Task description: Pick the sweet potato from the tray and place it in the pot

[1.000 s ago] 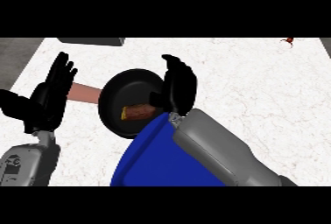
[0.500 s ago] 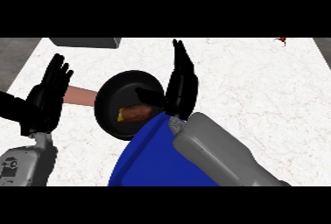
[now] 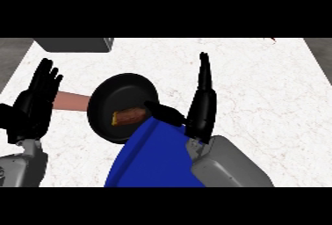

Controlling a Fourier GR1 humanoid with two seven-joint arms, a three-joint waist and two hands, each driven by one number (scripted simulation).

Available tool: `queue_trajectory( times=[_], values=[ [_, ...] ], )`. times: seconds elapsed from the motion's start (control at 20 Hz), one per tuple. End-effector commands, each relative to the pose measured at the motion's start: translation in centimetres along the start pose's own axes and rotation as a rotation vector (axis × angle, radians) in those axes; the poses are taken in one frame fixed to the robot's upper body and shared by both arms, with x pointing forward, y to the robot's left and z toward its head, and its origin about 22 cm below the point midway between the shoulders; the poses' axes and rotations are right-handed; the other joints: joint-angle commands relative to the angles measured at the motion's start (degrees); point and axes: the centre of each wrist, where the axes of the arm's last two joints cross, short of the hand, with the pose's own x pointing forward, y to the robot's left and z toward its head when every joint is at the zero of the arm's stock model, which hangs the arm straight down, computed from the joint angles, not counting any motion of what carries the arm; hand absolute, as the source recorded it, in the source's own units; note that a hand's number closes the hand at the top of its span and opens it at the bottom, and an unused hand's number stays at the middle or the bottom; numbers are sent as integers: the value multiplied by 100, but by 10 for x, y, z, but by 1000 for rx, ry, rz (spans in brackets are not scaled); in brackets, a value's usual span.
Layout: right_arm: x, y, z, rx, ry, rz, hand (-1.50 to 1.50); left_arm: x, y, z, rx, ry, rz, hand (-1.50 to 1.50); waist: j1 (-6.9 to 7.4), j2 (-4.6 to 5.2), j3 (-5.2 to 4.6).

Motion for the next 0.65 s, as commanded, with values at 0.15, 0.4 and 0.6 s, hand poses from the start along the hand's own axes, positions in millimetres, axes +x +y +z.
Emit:
queue_trajectory(
  times=[0.15, 0.4, 0.6],
  values=[
    [-22, -62, 6, 34, 15, -12, -150, 2, 11, -5, -5, -5, 9, 0, -22, 9, 1],
    [-23, -70, 29, 58, -7, -13, -150, 3, 12, 10, -2, 8, 7, 0, -7, 4, -1],
    [-24, -96, 21, 50, 2, -26, -150, 8, -1, -8, 10, 11, -6, 0, -24, 8, 0]
  ],
)
